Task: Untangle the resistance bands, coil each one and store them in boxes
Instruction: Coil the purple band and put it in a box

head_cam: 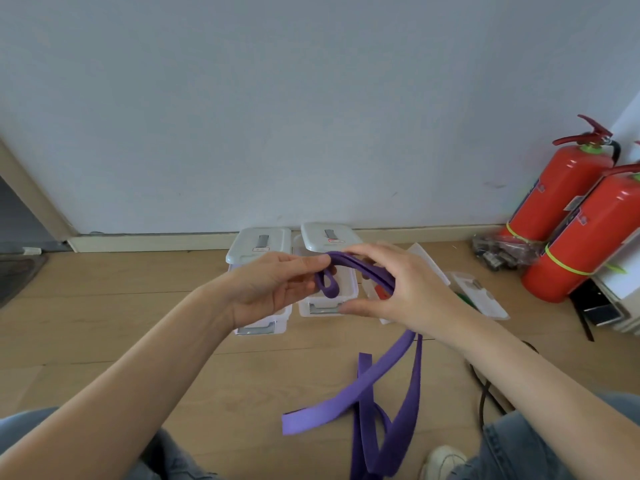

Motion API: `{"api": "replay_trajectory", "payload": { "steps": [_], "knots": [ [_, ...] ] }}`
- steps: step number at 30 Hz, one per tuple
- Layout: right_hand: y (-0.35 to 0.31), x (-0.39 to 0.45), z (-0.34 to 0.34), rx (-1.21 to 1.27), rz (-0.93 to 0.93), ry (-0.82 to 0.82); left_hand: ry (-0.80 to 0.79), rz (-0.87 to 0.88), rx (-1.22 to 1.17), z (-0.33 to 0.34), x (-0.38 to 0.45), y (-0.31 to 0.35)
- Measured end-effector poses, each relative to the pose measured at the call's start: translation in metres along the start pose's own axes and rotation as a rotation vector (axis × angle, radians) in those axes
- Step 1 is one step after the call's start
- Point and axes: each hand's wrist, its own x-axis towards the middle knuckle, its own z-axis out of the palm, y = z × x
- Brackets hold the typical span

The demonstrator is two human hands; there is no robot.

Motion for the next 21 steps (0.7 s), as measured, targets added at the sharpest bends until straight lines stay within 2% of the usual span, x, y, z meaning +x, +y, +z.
{"api": "replay_trajectory", "payload": {
  "steps": [7, 11, 16, 21],
  "knots": [
    [-0.001, -0.004, 0.011, 0.039, -0.015, 0.146, -0.066, -0.077, -0.032, 0.0, 0.0, -0.005],
    [0.003, -0.008, 0.002, 0.039, 0.003, 0.038, -0.147, -0.108, 0.145, -0.002, -0.003, -0.008],
    [0.005, -0.012, 0.001, -0.077, -0.043, -0.139, -0.204, -0.059, 0.626, 0.003, -0.007, -0.012],
    [-0.001, -0.014, 0.011, -0.191, -0.08, -0.319, -0.359, -0.09, 0.764, 0.011, -0.009, -0.018]
  ]
}}
